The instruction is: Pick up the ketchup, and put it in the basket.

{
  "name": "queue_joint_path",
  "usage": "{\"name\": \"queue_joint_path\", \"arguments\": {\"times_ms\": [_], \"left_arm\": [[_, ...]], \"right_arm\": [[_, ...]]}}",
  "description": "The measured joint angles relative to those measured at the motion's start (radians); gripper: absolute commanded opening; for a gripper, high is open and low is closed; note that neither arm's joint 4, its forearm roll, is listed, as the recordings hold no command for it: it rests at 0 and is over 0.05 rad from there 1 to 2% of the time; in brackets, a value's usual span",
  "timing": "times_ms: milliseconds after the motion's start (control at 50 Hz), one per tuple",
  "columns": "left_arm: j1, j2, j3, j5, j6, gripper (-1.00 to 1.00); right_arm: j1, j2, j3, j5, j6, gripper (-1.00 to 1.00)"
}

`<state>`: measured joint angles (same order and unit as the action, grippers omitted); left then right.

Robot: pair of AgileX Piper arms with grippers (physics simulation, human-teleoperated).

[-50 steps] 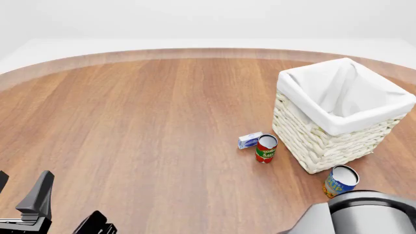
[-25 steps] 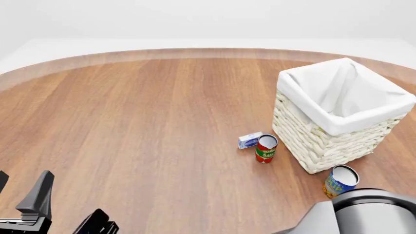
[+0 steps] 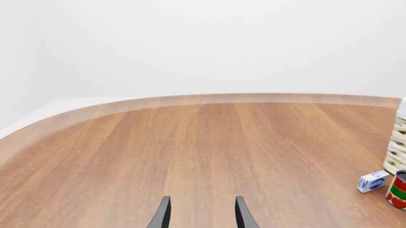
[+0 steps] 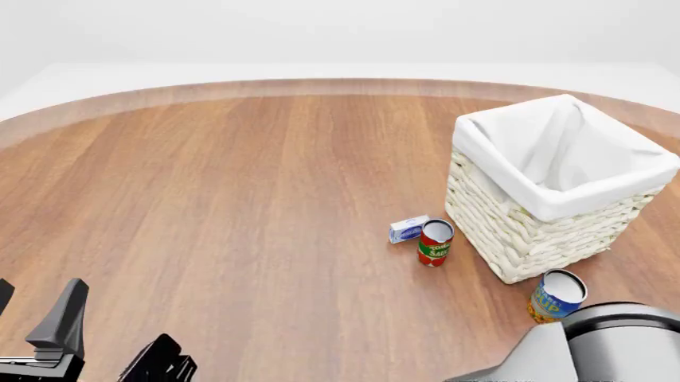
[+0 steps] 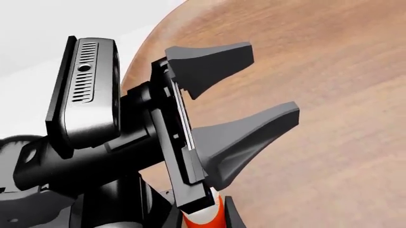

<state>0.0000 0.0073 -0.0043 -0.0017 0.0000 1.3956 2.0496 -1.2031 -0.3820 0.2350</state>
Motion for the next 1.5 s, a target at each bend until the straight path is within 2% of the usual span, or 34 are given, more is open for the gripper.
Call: {"name": "queue_joint_path", "arguments": {"times_ms": [1500], "left_arm": [[0.0,0.0,-0.001,0.0,0.0,1.0]], "right_arm": [[-0.065,-0.09,0.092,-0.049,0.023,-1.0]]}}
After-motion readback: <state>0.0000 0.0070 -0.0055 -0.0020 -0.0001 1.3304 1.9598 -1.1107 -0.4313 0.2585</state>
